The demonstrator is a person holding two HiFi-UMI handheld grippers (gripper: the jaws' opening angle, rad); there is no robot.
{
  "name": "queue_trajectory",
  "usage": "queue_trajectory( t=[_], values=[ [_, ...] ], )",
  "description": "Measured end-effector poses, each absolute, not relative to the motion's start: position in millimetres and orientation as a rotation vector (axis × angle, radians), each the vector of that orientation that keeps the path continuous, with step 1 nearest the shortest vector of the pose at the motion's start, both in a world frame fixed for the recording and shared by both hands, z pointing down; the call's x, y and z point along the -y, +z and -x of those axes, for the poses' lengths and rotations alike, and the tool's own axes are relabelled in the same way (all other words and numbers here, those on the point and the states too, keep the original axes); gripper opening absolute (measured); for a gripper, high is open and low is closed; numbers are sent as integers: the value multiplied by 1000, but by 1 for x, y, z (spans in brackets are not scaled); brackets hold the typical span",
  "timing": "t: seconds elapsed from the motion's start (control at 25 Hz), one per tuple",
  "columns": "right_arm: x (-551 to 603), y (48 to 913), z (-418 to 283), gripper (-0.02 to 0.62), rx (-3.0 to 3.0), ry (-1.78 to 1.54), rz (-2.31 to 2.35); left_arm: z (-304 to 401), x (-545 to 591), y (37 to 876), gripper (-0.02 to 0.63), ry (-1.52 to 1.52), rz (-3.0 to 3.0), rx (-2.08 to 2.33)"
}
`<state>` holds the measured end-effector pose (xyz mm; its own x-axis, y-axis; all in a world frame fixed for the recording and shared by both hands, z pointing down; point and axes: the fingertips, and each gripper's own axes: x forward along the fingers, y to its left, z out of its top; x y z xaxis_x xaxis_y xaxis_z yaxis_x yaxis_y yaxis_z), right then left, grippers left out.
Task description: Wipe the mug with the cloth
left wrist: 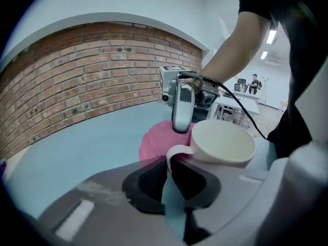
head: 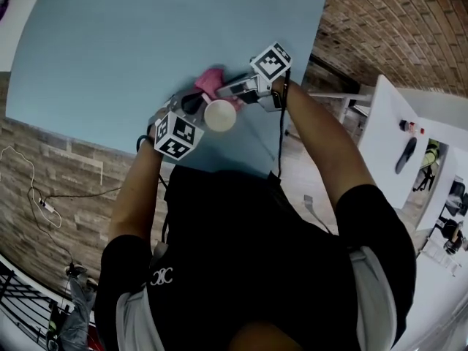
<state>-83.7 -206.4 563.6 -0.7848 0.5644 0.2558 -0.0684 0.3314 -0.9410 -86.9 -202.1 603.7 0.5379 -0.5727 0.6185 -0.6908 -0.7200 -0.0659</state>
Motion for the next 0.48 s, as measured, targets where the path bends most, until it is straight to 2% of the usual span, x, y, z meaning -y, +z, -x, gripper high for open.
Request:
queue_trajectory(
  t=[0.24,0.48],
  values=[
    [212,577,79,38,2034,1457,345,92,202,606,38,960,-2552,1128],
    [209,591,53,38,2026,1589,263,94,197,607,40,968,-2514,1174]
  ],
)
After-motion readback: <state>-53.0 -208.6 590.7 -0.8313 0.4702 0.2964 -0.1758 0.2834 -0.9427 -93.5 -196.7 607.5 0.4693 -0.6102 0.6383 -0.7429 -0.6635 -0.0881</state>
